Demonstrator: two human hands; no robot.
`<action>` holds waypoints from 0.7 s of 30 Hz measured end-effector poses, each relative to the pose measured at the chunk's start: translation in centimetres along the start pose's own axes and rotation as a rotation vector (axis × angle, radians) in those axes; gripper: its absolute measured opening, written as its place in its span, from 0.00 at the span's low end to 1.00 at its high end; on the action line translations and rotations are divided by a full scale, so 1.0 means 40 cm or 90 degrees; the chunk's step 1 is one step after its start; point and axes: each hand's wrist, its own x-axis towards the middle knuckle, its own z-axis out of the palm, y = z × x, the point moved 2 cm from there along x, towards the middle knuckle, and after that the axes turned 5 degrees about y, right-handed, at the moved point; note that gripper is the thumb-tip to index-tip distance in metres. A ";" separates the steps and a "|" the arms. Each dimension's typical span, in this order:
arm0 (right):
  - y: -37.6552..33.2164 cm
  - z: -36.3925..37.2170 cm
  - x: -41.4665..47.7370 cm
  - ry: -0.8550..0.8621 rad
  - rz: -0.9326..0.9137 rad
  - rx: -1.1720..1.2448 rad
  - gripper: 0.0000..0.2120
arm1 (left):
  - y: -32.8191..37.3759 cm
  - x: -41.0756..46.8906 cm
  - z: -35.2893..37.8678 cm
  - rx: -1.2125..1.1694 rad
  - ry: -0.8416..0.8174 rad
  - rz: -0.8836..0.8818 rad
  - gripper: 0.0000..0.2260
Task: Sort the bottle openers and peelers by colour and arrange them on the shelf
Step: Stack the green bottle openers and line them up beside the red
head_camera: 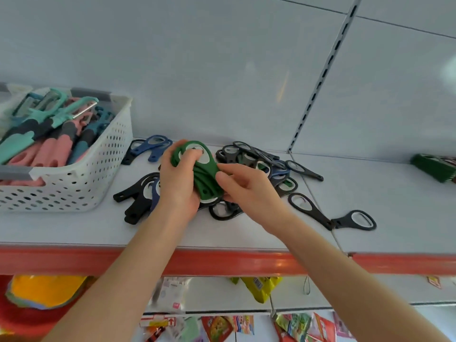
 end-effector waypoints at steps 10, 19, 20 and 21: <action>0.032 -0.083 -0.030 0.015 0.079 0.037 0.11 | -0.063 -0.050 0.082 0.043 -0.090 0.031 0.13; 0.132 -0.484 -0.039 0.052 -0.035 -0.269 0.15 | -0.239 -0.093 0.295 0.346 -0.312 0.053 0.18; 0.153 -0.541 -0.037 0.055 -0.047 -0.304 0.18 | -0.271 -0.104 0.334 0.385 -0.327 0.062 0.17; 0.176 -0.595 -0.035 0.058 -0.056 -0.333 0.19 | -0.303 -0.113 0.371 0.426 -0.336 0.076 0.18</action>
